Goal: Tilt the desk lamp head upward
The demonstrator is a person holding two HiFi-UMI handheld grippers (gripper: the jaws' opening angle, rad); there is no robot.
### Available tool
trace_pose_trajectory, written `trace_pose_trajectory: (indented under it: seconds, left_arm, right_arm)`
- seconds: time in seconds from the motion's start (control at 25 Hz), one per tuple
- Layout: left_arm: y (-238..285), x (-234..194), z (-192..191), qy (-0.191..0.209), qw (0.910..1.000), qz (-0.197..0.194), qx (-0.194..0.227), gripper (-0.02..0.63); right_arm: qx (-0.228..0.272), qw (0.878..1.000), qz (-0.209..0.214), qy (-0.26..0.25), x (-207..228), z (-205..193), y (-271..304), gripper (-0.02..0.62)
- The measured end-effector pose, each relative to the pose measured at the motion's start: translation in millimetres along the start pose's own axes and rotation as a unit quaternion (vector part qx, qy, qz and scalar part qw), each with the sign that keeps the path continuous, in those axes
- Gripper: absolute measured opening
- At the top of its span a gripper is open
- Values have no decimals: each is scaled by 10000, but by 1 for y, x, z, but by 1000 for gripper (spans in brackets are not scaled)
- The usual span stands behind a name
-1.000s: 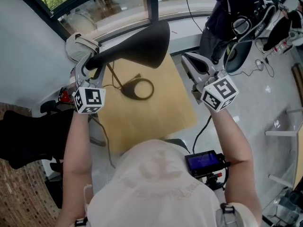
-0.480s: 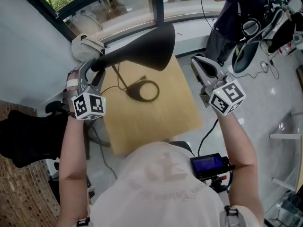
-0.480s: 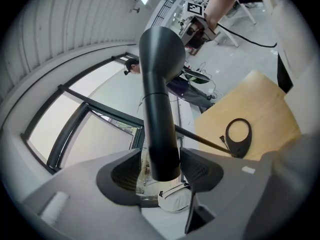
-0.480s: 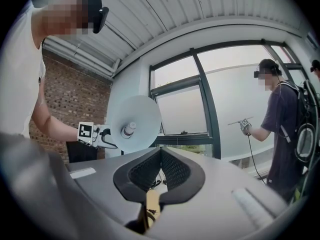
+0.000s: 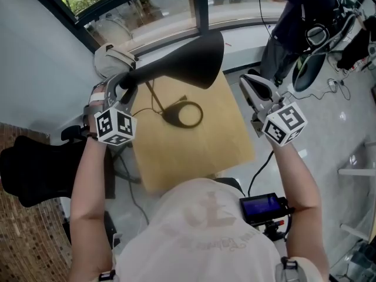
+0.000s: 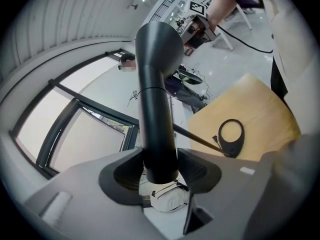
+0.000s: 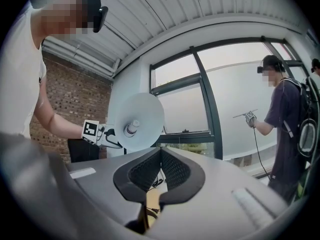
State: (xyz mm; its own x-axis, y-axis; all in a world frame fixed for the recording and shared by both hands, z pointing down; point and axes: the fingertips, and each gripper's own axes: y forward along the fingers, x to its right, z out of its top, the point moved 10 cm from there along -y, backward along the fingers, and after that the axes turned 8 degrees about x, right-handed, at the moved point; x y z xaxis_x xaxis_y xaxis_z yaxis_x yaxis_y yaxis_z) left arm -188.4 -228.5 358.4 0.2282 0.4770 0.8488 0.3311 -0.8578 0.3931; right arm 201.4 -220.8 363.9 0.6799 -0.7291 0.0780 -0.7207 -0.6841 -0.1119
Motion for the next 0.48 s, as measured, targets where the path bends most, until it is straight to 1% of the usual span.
trace_pose_trajectory:
  seconds: [0.24, 0.48]
  left_arm:
    - [-1, 1, -2, -361, 9992, 161, 91, 198]
    - [0, 3, 0, -514, 9982, 263, 185, 195]
  right_arm:
    - [-2, 10000, -23, 9, 1, -1, -1, 12]
    - [-15, 10000, -1, 16, 0, -1, 1, 12]
